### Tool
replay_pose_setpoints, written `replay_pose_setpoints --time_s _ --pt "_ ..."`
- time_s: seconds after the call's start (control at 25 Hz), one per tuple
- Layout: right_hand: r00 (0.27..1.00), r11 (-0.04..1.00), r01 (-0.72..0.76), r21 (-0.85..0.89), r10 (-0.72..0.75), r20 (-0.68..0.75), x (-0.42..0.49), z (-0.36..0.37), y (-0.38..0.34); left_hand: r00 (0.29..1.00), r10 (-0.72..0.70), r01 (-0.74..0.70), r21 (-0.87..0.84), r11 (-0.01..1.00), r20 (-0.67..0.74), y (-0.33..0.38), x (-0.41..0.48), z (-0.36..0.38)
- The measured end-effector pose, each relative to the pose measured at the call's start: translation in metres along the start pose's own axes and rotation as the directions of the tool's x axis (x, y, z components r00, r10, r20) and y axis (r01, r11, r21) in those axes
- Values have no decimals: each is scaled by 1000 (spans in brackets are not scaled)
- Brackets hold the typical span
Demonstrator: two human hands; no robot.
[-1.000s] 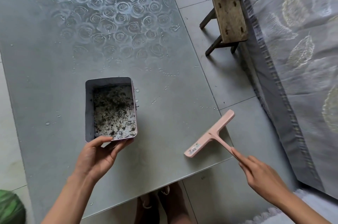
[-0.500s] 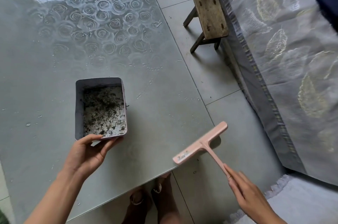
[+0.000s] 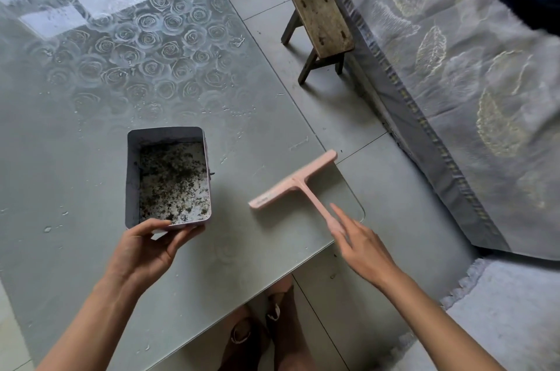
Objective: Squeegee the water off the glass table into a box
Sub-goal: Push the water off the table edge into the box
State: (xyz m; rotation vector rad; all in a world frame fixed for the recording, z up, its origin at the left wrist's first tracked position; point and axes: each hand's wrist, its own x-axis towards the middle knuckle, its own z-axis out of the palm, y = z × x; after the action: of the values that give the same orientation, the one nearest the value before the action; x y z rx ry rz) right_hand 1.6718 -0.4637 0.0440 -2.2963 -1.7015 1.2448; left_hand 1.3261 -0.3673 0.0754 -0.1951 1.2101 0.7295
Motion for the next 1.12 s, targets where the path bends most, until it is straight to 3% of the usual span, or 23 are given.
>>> replay_pose_setpoints --time_s 0.12,0.28,0.6,0.72,0.92,1.12 --pt "994 994 -105 32 105 16 -67 -5 36 1000 -16 16 20 1000 9 5 -5 -2" --pt "997 997 -61 41 59 39 -93 -7 51 1000 -16 15 43 999 17 14 -8 -4" --pt "987 987 132 -93 -139 -76 66 -4 -56 1000 14 -14 42 999 20 27 -4 -16" --pt "970 966 210 -152 -225 -95 71 -42 -45 1000 24 -24 -7 1000 10 27 -8 -21" --pt "975 958 220 -182 -208 85 46 -88 5 998 62 -64 -106 992 -20 25 -14 -30" --pt "880 849 469 -242 -425 213 153 -80 -71 986 110 -138 -240 961 -126 15 -5 -31"
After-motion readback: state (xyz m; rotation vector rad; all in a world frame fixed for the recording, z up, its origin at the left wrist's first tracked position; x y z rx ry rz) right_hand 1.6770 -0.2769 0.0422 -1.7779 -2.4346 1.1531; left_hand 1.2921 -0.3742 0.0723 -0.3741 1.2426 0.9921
